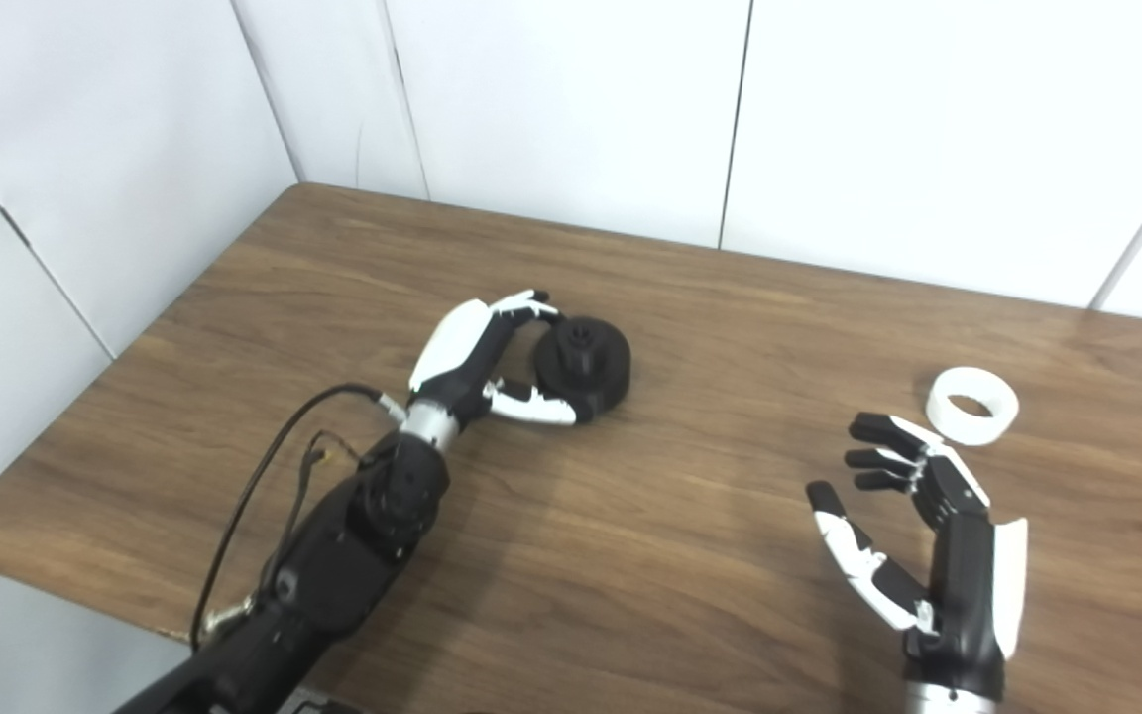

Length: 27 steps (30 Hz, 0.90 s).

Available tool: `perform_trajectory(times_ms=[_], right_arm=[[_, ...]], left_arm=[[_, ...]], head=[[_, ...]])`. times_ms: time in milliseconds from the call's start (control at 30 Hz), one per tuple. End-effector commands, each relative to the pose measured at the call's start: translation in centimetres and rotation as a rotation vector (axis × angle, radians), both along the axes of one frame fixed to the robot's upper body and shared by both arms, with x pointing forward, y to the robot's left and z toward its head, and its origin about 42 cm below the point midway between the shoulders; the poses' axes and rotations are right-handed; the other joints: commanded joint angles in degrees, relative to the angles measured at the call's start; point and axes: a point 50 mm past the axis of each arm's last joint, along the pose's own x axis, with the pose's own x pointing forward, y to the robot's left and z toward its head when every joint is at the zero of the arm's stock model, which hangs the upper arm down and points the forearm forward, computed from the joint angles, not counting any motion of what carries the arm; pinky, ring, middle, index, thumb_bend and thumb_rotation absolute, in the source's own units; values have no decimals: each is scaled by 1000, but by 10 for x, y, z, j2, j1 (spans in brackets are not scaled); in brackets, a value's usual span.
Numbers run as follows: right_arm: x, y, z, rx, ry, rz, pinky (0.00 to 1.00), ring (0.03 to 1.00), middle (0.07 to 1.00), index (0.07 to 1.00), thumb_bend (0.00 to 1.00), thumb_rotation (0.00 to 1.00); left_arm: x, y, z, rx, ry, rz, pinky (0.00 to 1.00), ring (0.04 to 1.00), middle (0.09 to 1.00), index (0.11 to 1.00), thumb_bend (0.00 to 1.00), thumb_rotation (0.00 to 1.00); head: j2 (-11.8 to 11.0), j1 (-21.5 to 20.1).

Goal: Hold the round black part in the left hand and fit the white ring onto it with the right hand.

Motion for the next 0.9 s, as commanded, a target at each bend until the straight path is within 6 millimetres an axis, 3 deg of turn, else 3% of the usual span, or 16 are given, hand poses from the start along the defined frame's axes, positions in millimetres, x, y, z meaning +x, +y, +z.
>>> perform_trajectory(times_ms=[0, 300, 533, 733, 867], right_arm=[[-14, 1, 2, 10, -8, -24, 527, 608, 673, 674, 518, 163], [-14, 7, 7, 17, -10, -20, 528, 610, 676, 674, 502, 140], [-14, 9, 9, 6, -16, -25, 515, 594, 665, 668, 493, 132], [-15, 13, 10, 3, -17, -29, 516, 599, 671, 668, 489, 135], [-15, 15, 10, -2, -20, -26, 507, 595, 679, 674, 477, 144]], left_arm=[[-12, -9, 2, -3, 28, -53, 857, 959, 931, 598, 841, 260], [-52, -31, 15, -15, -4, -168, 830, 962, 941, 596, 851, 291], [-85, -53, 18, -31, -6, -258, 889, 974, 949, 595, 857, 299], [-107, -67, 16, -29, 15, -312, 995, 989, 948, 601, 873, 324], [-117, -74, 17, 22, 3, -334, 1000, 986, 944, 591, 887, 334]], head=[[1, -1], [9, -27], [12, -29], [18, -40], [20, -48]])
